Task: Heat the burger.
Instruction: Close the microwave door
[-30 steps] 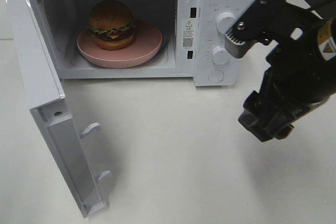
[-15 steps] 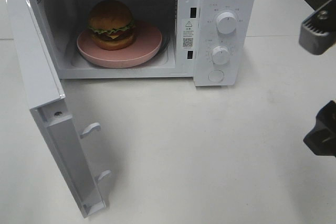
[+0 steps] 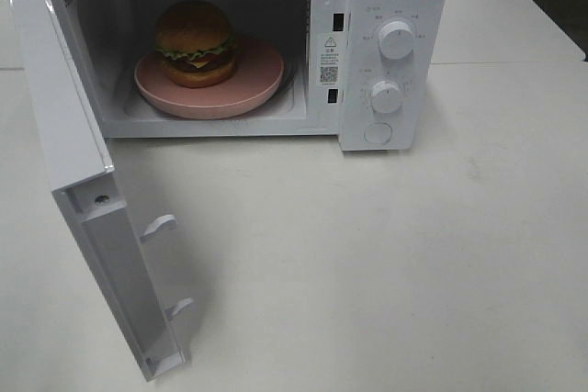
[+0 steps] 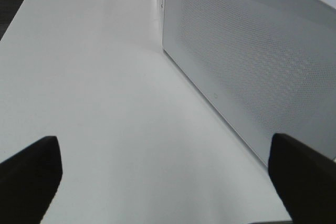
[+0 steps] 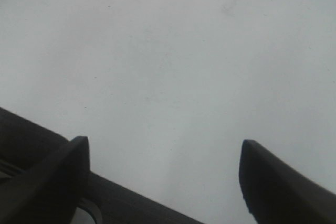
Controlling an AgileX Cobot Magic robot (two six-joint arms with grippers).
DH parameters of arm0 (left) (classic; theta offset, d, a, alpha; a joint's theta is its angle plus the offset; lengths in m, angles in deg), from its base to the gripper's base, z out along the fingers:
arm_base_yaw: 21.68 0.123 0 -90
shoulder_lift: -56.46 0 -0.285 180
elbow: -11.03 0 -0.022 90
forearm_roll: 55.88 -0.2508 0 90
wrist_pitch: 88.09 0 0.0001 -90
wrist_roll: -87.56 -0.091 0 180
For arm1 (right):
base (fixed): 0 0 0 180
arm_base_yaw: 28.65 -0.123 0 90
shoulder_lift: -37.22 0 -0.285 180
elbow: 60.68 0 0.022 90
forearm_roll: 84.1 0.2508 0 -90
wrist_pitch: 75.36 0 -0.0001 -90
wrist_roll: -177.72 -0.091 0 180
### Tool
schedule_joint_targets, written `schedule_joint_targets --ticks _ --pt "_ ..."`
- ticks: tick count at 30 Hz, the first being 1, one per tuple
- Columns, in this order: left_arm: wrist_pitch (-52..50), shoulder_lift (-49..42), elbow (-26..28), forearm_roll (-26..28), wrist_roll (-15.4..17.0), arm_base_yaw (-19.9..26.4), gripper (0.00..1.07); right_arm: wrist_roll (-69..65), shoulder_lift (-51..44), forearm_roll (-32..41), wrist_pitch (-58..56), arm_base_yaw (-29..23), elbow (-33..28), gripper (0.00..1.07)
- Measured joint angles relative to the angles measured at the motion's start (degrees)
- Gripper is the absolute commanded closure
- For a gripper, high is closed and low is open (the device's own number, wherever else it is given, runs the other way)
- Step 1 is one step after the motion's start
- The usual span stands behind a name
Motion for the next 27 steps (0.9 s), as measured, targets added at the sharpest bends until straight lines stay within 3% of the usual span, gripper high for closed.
schedule_joint_targets --ticks 1,4,10,12,20,27 --pt "0.0 0.0 0.0 0.0 0.0 0.0 0.06 0.0 0.0 0.0 0.0 0.0 0.0 0.31" --pt "0.0 0.0 0.0 0.0 0.0 0.0 0.06 0.0 -7.9 0.0 1.8 6.4 -5.3 0.31" --pt "0.0 0.0 0.0 0.0 0.0 0.0 0.06 0.0 -14.6 0.0 3.7 10.4 -9.3 0.31" --pt "0.0 0.0 0.0 0.0 0.0 0.0 0.06 0.0 -21.4 0.2 4.5 14.4 -12.6 0.31" --pt "0.0 0.0 0.0 0.0 0.0 0.0 0.06 0.0 -31.5 0.3 4.3 20.5 -13.8 0.31" --pt "0.0 0.0 0.0 0.0 0.0 0.0 0.06 0.0 -37.6 0.4 4.3 21.9 -13.8 0.31"
